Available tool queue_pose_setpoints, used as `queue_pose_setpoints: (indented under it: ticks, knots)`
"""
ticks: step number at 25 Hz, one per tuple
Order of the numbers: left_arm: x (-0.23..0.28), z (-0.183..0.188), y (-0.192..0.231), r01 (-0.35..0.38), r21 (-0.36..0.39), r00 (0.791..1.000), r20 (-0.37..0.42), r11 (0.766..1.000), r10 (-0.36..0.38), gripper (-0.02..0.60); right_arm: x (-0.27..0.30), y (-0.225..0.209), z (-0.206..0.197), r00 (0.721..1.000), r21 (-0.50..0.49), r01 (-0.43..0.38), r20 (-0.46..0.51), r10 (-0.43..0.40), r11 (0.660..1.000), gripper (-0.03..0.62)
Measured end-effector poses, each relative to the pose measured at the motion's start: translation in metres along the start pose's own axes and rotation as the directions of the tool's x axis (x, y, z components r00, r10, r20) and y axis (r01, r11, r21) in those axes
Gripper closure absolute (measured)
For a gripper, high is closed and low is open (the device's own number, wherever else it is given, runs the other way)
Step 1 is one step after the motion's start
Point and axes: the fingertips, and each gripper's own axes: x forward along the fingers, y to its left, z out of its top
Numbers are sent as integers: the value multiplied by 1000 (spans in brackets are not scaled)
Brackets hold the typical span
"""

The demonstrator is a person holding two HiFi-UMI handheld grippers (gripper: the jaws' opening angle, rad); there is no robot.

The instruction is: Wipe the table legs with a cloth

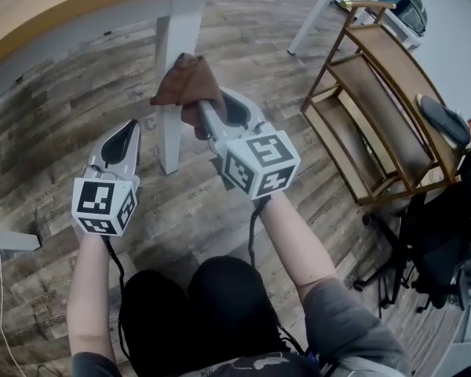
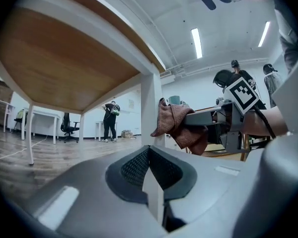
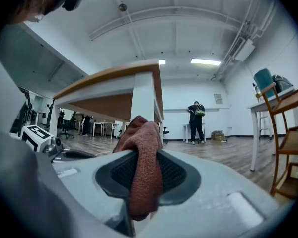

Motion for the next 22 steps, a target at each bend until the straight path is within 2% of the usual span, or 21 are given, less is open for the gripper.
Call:
queue_pose_setpoints:
  ticks: [5,10,16,22]
  knots:
    - [-8,-84,6,-42,-28,995,-91,999,39,563,4,-1,-95,992,50,12,-124,-6,999,510]
    - [-9,-158,4,-70,-69,985,-163,995,58,563,7,-2,-185,966,65,30,-257,-13,997,510]
    - [-23,-235,-2,-62,-46,953,-299,997,45,563,6,3,-286,903,74,31,-430,3,997,510]
    - [-33,-281,-6,-65,-75,929,-369,995,33,563,14,4,-357,832,22,16,-554,-1,1000,510]
